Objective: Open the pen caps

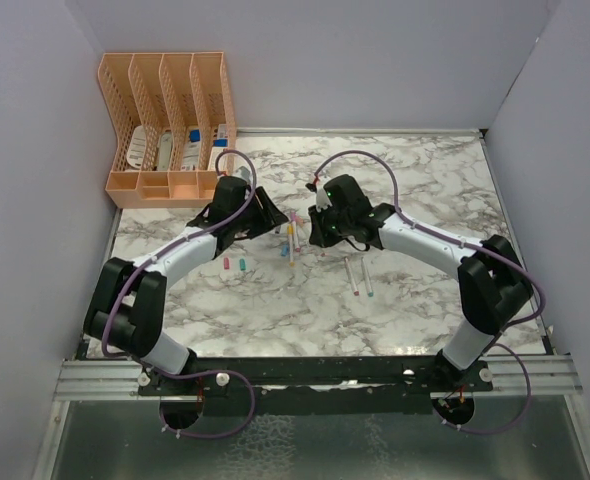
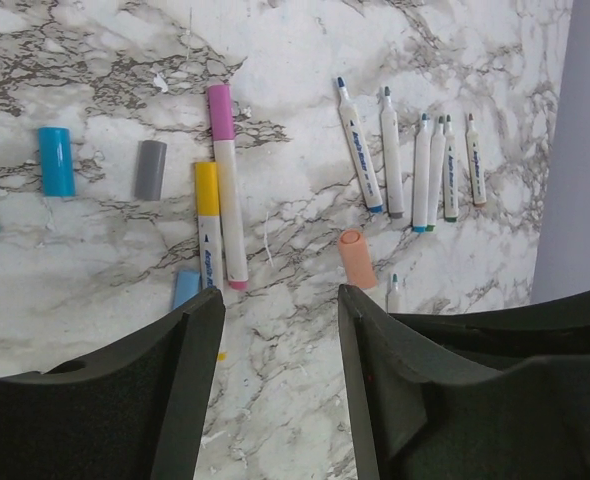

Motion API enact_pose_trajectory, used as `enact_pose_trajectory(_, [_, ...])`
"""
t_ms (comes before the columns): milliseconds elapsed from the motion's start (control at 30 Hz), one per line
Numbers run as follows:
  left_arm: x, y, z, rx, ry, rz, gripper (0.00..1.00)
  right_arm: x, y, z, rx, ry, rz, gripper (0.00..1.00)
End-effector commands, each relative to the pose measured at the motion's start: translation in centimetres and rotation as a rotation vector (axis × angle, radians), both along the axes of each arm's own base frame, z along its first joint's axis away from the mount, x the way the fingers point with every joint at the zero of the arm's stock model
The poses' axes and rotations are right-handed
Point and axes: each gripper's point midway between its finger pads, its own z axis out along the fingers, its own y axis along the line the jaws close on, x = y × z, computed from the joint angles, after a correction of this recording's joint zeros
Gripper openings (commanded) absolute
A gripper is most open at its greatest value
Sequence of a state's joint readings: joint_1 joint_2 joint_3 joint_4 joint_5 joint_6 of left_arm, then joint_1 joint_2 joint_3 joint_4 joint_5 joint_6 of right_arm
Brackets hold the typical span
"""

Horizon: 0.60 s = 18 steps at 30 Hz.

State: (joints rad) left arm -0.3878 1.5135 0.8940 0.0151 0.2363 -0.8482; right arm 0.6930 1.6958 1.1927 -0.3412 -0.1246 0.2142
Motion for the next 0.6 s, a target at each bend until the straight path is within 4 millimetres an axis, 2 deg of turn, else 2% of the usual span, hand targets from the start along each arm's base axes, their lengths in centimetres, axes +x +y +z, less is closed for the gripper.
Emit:
enact_pose_trajectory(0, [1.2, -1.5, 2.2, -0.059, -0.062, -0.027, 0.53, -0.5, 1.5, 2.2, 0.070, -0.038, 0.067, 0.01])
enact_pose_trajectory(567, [0.9, -3.8, 2.2, -0.093, -0.060, -0.063, 0.52, -1.8, 3.7, 5.1, 0.174, -0.057, 0.160, 0.01])
